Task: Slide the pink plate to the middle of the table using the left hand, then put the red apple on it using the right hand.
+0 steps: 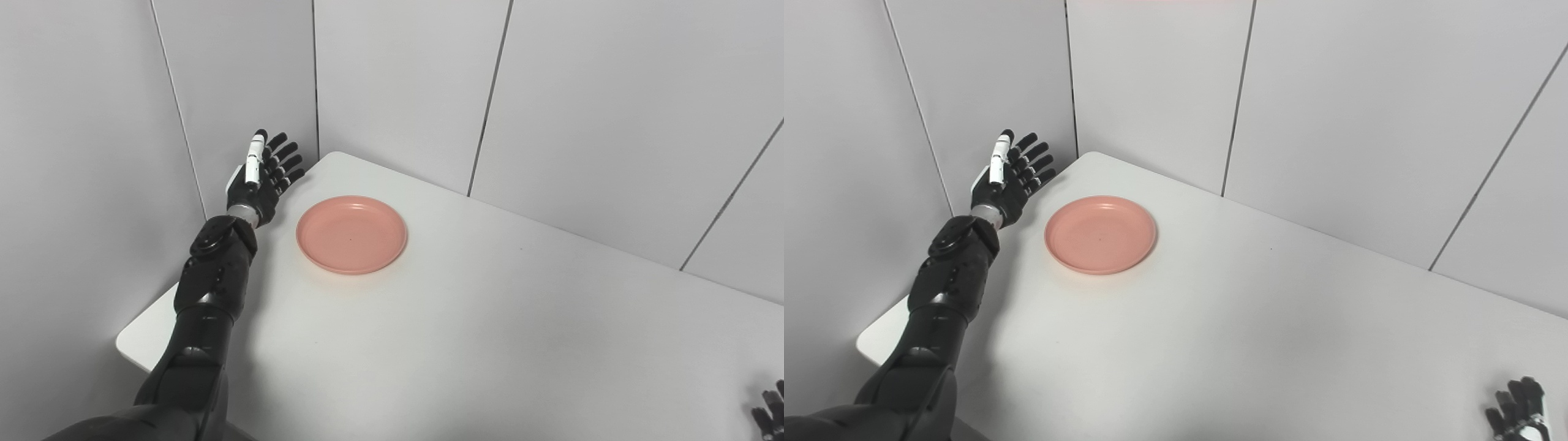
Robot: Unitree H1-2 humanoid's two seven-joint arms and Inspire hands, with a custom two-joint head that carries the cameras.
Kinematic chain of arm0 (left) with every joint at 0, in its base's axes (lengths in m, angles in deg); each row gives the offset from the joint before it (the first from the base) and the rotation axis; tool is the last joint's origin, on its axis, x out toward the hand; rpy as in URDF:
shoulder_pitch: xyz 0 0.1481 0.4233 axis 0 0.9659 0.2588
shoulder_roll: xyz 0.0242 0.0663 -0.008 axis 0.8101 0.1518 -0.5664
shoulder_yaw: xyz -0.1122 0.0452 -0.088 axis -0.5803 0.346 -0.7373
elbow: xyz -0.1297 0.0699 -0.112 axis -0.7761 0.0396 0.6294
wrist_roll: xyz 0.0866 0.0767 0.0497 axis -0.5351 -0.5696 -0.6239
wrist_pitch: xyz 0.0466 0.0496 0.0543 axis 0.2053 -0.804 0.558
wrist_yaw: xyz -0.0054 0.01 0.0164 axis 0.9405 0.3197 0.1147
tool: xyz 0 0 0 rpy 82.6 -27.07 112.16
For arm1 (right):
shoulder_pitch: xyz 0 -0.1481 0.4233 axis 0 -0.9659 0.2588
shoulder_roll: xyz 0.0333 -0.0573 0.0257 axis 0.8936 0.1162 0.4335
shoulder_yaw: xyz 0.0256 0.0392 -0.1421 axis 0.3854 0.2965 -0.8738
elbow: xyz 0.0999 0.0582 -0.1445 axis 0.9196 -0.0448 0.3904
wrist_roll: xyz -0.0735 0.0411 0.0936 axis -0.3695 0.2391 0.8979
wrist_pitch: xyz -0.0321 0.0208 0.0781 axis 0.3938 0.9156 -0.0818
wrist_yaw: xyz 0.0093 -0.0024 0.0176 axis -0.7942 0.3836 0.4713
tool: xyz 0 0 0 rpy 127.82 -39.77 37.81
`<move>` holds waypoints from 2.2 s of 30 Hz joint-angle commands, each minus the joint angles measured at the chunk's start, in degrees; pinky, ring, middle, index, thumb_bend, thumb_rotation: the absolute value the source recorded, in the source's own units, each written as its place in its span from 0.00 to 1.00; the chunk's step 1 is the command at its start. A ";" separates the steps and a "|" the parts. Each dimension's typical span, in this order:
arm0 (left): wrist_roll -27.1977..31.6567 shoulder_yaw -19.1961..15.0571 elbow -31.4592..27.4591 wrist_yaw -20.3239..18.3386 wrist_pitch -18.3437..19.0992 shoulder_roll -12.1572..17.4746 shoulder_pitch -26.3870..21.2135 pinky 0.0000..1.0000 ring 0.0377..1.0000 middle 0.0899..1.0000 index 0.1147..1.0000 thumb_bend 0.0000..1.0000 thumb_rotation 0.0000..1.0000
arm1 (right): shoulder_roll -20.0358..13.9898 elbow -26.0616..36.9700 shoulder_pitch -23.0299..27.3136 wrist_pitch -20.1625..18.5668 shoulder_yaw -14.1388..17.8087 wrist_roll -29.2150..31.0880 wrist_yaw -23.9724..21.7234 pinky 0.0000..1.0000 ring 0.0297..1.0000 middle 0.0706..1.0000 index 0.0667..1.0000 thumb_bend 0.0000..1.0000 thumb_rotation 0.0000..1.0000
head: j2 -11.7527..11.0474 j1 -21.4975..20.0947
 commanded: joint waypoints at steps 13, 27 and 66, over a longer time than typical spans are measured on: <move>1.01 -0.78 14.60 -4.42 -8.23 4.85 -6.90 0.88 0.86 0.84 0.83 0.36 1.00 | 0.20 -1.65 -2.00 -0.23 -0.42 0.94 -0.74 1.00 1.00 1.00 1.00 0.13 1.00 | 0.36 0.08; 1.16 0.54 21.95 -7.78 -12.37 5.05 -7.09 0.79 0.80 0.80 0.78 0.37 1.00 | 0.32 -1.16 -2.18 -1.06 -0.38 1.60 -0.59 1.00 1.00 1.00 1.00 0.14 1.00 | 0.50 -0.46; 1.40 5.31 9.96 -9.42 -2.69 -0.64 -4.61 0.89 0.89 0.89 0.86 0.37 1.00 | 0.63 2.15 -3.13 -2.41 -0.94 0.05 0.31 1.00 1.00 1.00 1.00 0.06 1.00 | 1.28 -1.25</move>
